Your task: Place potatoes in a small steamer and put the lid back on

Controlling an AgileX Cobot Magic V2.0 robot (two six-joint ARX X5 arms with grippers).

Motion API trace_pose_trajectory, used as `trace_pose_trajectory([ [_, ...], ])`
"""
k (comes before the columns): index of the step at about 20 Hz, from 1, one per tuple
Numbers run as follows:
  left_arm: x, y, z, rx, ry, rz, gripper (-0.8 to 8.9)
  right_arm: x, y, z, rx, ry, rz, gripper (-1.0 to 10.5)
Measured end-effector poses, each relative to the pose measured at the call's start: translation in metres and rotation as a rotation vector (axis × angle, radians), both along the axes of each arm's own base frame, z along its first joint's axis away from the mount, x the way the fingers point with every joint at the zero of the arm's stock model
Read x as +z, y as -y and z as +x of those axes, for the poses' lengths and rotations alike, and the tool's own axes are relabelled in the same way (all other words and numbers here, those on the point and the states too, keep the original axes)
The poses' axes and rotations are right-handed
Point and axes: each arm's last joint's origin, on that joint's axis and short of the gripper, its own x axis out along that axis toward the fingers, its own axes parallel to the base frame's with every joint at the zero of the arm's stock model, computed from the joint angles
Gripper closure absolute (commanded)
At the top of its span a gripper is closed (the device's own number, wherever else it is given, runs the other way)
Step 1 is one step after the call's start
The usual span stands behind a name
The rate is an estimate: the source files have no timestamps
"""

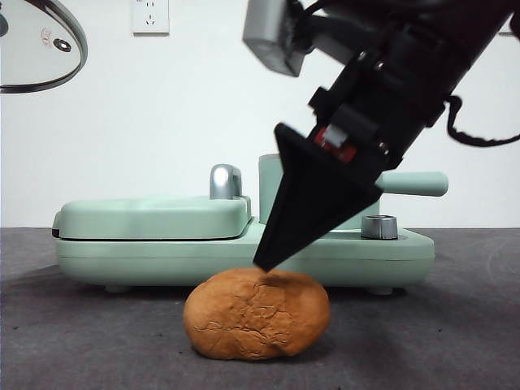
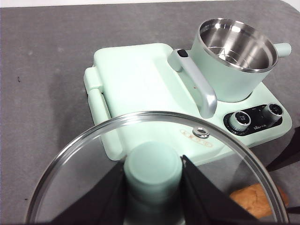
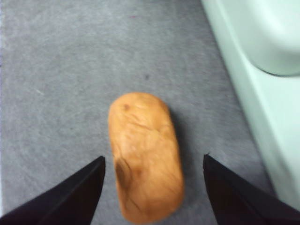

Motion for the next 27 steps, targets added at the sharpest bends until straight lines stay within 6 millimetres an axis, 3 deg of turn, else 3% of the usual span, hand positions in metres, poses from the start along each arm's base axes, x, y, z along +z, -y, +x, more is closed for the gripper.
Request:
trace_pose_trajectory([
  [7,0.0,0.0,0.0,0.0,0.0,0.0,7.99,-0.02,-0.01,0.002,0.018,-0.037,-0.041,6.4],
  [11,0.0,0.0,0.0,0.0,-0.002,0.0,7.99,-0.021,-0.009,0.002,0.017,-0.046,-0.052,7.9],
  [17,0.0,0.0,0.0,0.0,-0.002,0.0,7.99,-0.016,-0.003,-0.004,-0.008,-0.103,-0.097,7.9],
  [22,0.0,0.0,0.0,0.0,-0.001,0.0,7.99,0.023,0.015,-0.02,-0.092,-0.107,-0.016,7.9],
  [27,0.0,0.0,0.0,0.0,-0.001,0.001,7.99,0.08,0.045,-0.031,-0.295,-0.158,0.102,7.9],
])
